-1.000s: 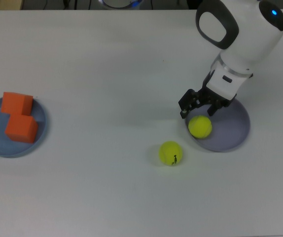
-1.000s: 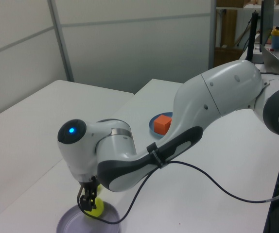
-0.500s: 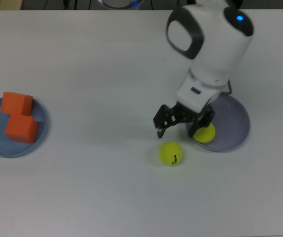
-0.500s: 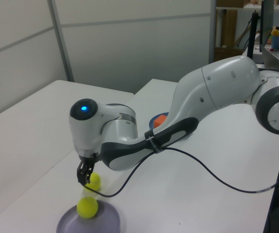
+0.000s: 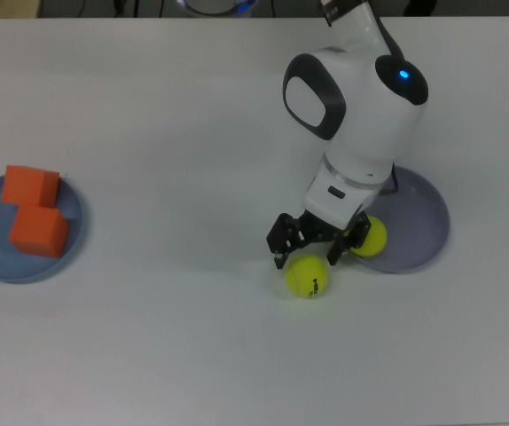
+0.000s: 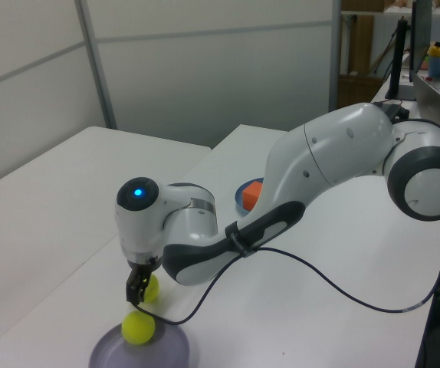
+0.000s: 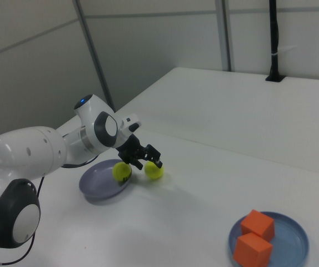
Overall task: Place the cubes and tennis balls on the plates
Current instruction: 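Move the gripper to the second tennis ball and grasp it, then place the second tennis ball on the lavender plate and release it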
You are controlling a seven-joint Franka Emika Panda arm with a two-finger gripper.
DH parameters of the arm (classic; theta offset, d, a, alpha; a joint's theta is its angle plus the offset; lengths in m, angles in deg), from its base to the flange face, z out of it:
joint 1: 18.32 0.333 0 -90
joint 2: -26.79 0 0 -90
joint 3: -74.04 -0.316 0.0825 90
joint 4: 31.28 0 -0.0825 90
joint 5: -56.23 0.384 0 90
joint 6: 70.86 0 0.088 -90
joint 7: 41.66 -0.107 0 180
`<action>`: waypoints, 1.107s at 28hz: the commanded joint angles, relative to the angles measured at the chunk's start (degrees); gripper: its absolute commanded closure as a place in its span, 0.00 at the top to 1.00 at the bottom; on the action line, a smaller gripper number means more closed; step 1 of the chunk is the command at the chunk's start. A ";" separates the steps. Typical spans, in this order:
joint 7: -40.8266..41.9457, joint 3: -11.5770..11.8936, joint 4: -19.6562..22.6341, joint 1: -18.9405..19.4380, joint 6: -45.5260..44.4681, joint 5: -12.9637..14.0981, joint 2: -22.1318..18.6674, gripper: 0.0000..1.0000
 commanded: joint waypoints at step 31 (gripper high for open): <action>-4.65 -7.66 0.76 3.32 -6.14 3.04 -8.56 0.00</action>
